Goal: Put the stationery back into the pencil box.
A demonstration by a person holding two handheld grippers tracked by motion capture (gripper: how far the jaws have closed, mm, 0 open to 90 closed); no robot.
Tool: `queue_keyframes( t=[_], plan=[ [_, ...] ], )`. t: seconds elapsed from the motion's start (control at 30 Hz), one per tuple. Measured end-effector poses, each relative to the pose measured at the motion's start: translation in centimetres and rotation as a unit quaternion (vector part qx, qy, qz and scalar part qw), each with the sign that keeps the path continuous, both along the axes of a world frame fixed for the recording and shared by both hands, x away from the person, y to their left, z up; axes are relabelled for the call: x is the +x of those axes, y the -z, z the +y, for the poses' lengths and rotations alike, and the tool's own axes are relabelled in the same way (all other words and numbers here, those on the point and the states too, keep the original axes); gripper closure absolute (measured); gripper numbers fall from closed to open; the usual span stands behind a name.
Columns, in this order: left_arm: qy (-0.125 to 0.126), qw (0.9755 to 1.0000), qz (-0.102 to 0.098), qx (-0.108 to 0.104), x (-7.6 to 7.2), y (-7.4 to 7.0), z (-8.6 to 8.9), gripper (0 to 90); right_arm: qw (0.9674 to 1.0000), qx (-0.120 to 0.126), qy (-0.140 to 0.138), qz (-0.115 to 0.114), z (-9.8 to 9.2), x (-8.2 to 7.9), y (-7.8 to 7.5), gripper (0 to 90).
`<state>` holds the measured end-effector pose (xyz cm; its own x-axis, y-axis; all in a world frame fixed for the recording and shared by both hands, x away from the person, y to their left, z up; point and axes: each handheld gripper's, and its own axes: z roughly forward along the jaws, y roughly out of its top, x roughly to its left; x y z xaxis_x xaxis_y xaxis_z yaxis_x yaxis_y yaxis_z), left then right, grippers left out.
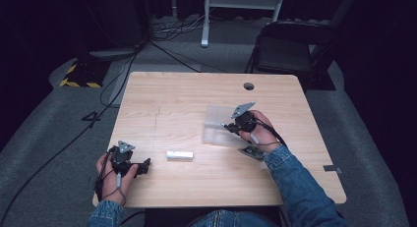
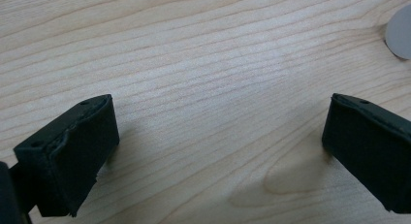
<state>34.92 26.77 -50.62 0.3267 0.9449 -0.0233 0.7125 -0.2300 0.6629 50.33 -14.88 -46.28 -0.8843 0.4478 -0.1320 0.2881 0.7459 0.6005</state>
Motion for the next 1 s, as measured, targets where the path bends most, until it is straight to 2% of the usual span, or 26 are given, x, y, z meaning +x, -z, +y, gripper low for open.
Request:
queue_keyframes(
  t=[0.37,0.63,0.73,0.83,0.9,1.0],
  plan=[
    [0.0,1.0,0.0,0.0,0.0,0.0,0.0,0.2,0.9999,-0.01,-0.007,-0.002,0.7,-0.1,0.7,80.3],
    [0.0,1.0,0.0,0.0,0.0,0.0,0.0,0.2,0.9995,-0.028,-0.006,-0.011,1.0,-0.1,1.3,80.2],
    [0.0,1.0,0.0,0.0,0.0,0.0,0.0,0.1,0.9995,-0.028,-0.005,-0.012,1.0,-0.2,1.4,79.6],
    [0.0,1.0,0.0,0.0,0.0,0.0,0.0,0.2,0.9994,-0.028,0.001,-0.02,0.9,-0.2,1.3,74.7],
    [0.0,1.0,0.0,0.0,0.0,0.0,0.0,0.1,0.9996,-0.02,0.003,-0.019,0.8,-0.3,1.1,72.5],
    [0.0,1.0,0.0,0.0,0.0,0.0,0.0,0.2,0.9997,-0.01,0.004,-0.02,0.5,-0.6,0.4,74.2]
  ],
)
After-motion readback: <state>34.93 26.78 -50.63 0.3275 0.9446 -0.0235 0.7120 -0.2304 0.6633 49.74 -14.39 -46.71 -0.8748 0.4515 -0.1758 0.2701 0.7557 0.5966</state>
